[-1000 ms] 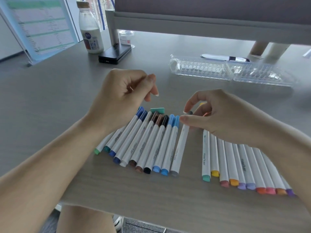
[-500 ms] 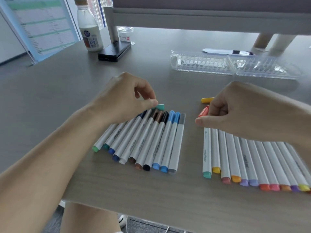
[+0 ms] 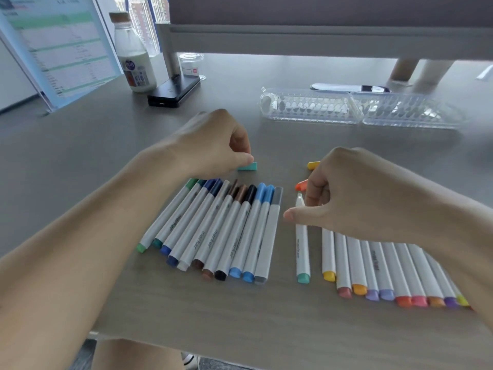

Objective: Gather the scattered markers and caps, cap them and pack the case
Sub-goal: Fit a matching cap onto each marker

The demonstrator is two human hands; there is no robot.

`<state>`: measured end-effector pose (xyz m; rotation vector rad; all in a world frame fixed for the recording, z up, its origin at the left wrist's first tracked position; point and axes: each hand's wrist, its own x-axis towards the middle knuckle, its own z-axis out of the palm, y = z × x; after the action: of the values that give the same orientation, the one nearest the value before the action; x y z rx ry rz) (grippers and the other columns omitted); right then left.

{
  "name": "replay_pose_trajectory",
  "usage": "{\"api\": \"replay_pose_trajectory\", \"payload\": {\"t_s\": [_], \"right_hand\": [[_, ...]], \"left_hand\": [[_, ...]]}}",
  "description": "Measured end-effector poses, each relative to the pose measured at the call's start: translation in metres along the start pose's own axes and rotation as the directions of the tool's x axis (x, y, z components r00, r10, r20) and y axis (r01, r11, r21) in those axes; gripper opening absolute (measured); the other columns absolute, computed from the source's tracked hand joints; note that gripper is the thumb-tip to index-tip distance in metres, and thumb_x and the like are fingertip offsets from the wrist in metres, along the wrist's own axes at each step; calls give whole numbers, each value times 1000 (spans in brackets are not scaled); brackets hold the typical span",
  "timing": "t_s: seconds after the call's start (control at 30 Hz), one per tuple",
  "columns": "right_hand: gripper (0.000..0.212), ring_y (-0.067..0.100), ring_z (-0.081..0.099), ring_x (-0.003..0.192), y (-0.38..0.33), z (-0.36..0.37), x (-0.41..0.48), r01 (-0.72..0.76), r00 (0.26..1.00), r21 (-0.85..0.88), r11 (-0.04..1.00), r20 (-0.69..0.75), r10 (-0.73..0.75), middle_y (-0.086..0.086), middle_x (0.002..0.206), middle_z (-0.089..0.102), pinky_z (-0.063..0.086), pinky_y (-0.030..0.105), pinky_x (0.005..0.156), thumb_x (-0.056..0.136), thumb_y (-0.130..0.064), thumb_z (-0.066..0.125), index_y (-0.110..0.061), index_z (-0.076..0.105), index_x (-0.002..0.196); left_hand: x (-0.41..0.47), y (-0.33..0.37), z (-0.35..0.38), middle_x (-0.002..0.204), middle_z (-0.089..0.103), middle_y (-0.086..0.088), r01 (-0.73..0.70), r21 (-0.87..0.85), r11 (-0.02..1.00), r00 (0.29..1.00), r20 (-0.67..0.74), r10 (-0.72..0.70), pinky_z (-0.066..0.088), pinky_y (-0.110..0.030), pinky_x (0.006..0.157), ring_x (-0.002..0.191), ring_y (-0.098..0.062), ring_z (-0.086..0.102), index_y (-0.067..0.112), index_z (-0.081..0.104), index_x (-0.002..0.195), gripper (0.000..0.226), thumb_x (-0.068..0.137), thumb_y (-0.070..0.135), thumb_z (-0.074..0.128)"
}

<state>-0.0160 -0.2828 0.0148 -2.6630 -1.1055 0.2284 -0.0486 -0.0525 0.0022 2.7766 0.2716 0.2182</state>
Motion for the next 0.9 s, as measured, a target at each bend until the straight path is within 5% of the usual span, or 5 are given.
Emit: {"api": "replay_pose_trajectory", "payload": {"t_s": [0.33, 0.5, 0.63, 0.77, 0.9], "right_hand": [[57, 18, 62, 53, -11, 4, -4, -72, 997, -70, 995, -8, 71, 1, 58, 64, 49, 31, 49, 76, -72, 63, -17, 67, 63], [48, 18, 54, 49, -13, 5, -3, -78, 997, -79, 994, -17, 77, 2, 60, 64, 41, 26, 44, 72, -62, 54, -17, 70, 71], [49, 21, 42, 42, -8, -10, -3, -98, 995, 155, 983, 8, 98, 4, 45, 51, 40, 30, 44, 74, -63, 49, -23, 75, 67], [36, 10, 36, 35, 1, -20, 2, -94, 994, 537, 838, 4, 110, 2, 46, 62, 28, 18, 40, 97, -28, 56, -11, 74, 71], [10, 3, 47, 35, 10, -16, 3, -32, 997, 510, 859, -39, 60, -7, 55, 69, 35, 18, 38, 96, -17, 63, -21, 69, 89]], "left_hand": [[7, -4, 7, 76, 73, 14, -24, -78, 997, 998, 61, 28, 41, -20, 62, 69, 6, 63, 32, 76, 79, 10, 82, 38, 84], [3, -3, 13, 87, 72, 15, -61, -197, 979, 998, 7, 64, 43, -7, 62, 75, 14, 60, 31, 74, 92, 9, 91, 39, 76], [-1, -2, 5, 94, 79, 2, -155, -590, 793, 987, -134, 93, 57, -20, 76, 84, -11, 74, 11, 70, 103, 7, 99, 17, 68], [-5, -3, 1, 90, 77, 3, -185, -683, 707, 975, -216, 47, 57, -25, 71, 78, -9, 68, 13, 72, 107, 10, 100, 17, 66], [-7, 0, 5, 87, 76, 2, -188, -698, 690, 977, -207, 57, 54, -24, 69, 76, -7, 65, 15, 76, 106, 10, 98, 15, 69]]}}
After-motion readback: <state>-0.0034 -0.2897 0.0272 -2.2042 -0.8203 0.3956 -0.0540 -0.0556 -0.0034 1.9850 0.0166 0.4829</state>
